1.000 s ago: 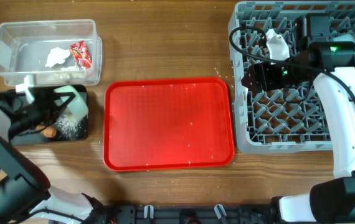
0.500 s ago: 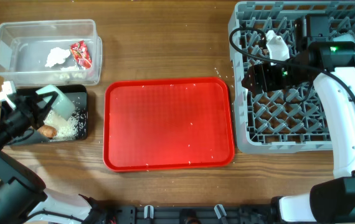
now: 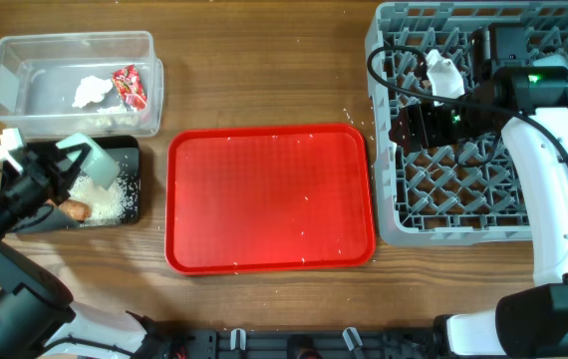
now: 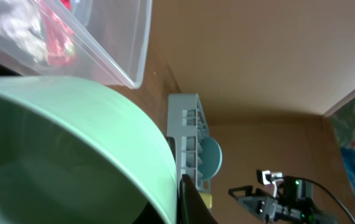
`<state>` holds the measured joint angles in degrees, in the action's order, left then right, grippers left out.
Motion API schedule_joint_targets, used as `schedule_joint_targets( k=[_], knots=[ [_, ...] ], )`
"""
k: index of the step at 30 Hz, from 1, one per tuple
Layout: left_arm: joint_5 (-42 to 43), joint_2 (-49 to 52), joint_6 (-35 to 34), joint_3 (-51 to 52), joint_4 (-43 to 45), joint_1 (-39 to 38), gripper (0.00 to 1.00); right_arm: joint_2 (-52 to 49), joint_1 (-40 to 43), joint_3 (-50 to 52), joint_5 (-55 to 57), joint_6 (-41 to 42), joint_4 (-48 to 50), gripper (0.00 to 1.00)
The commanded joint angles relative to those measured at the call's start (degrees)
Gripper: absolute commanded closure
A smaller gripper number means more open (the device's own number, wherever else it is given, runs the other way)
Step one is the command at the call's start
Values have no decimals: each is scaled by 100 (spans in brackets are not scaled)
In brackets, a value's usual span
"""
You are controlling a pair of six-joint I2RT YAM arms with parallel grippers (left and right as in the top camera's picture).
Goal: Sort waste into correct bins and load items into the dishwasher rack
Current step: 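Tip the green bowl over the black tray to pour out the rice, then set the emptied green bowl down on the red tray with the left gripper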
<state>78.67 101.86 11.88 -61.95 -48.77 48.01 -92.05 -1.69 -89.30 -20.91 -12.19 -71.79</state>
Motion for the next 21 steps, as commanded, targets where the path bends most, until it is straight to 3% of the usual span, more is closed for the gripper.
schedule_joint_targets(
  k=[1, 5, 6, 7, 13, 16, 21],
  knots=[
    [557, 59, 205, 15, -44, 11, 96, -74, -13, 17, 42, 33, -13, 25],
    [-13, 57, -308, 15, 98, 63, 96, -74, -11, 17, 42, 33, -11, 25],
    [26, 57, -273, 15, 37, 63, 96, -74, -11, 17, 44, 33, -11, 25],
    [393, 57, 197, 15, -66, 48, 96, -74, -11, 17, 44, 33, -11, 25],
    [463, 11, 304, 13, -520, -151, 96, -74, -13, 17, 66, 35, -33, 25],
    [413, -363, 892, 13, -1036, -660, 96, -74, -11, 17, 214, 37, -116, 27],
    [-623, -1005, 826, 13, -791, -2385, 96, -74, -11, 17, 210, 188, -109, 28]
  ],
)
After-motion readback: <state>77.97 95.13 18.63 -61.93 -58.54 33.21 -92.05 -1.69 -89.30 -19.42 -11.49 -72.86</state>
